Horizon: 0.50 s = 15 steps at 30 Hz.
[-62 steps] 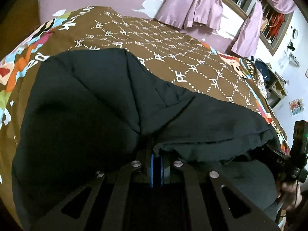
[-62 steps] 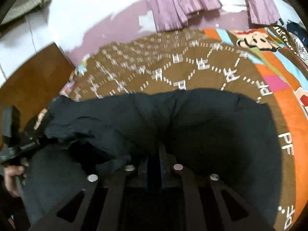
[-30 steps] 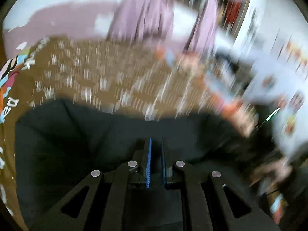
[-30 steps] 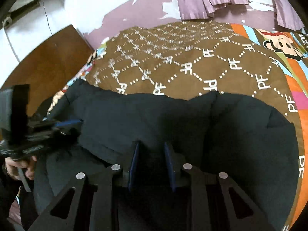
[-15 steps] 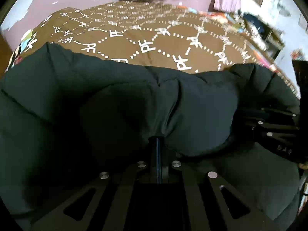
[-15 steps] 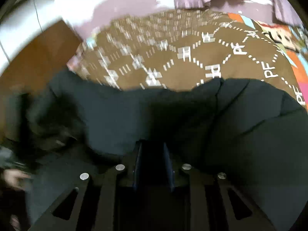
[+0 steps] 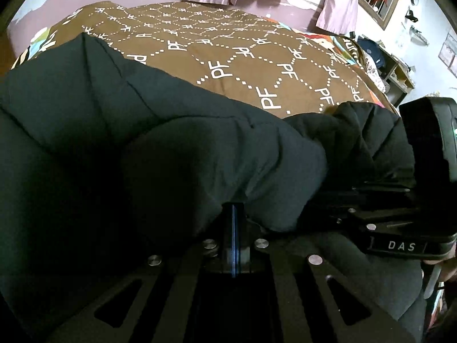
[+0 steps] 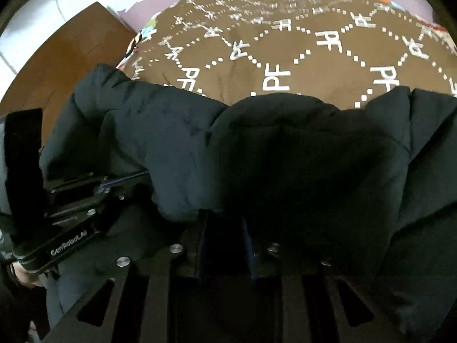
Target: Fold large clothes
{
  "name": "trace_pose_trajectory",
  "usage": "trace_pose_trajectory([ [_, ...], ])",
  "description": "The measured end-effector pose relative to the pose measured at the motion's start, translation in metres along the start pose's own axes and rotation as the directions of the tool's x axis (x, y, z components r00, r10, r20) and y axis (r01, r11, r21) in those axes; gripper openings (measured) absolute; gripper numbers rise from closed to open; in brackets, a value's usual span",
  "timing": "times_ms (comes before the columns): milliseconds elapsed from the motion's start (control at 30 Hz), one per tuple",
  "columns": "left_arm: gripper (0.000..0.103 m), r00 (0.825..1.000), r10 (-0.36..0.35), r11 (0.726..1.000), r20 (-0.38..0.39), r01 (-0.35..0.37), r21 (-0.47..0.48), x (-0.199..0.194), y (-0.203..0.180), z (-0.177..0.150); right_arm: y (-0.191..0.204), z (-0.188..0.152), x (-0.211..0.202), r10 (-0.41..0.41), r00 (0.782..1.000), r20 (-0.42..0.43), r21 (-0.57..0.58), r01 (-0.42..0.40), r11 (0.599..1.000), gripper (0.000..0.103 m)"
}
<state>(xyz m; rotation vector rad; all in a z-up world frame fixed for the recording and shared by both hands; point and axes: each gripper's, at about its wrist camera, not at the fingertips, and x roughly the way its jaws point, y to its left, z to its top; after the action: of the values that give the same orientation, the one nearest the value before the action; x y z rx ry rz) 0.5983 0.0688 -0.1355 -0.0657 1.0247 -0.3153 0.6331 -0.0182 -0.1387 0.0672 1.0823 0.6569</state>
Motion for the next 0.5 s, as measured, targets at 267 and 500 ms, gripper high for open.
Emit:
trace_pose_trajectory([
  [267, 0.001, 0.989, 0.002, 0.999, 0.149, 0.004, -0.043, -0.044, 0.006, -0.011, -0.035, -0.028, -0.09, -0.077, 0.974, 0.212, 0.112, 0.054, 0.992, 0.013],
  [500, 0.001, 0.997, 0.046, 0.998, 0.061, -0.044, -0.043, -0.023, 0.004, -0.011, -0.048, -0.025, -0.039, -0.151, 0.985, 0.083, 0.108, 0.142, 0.984, 0.0],
])
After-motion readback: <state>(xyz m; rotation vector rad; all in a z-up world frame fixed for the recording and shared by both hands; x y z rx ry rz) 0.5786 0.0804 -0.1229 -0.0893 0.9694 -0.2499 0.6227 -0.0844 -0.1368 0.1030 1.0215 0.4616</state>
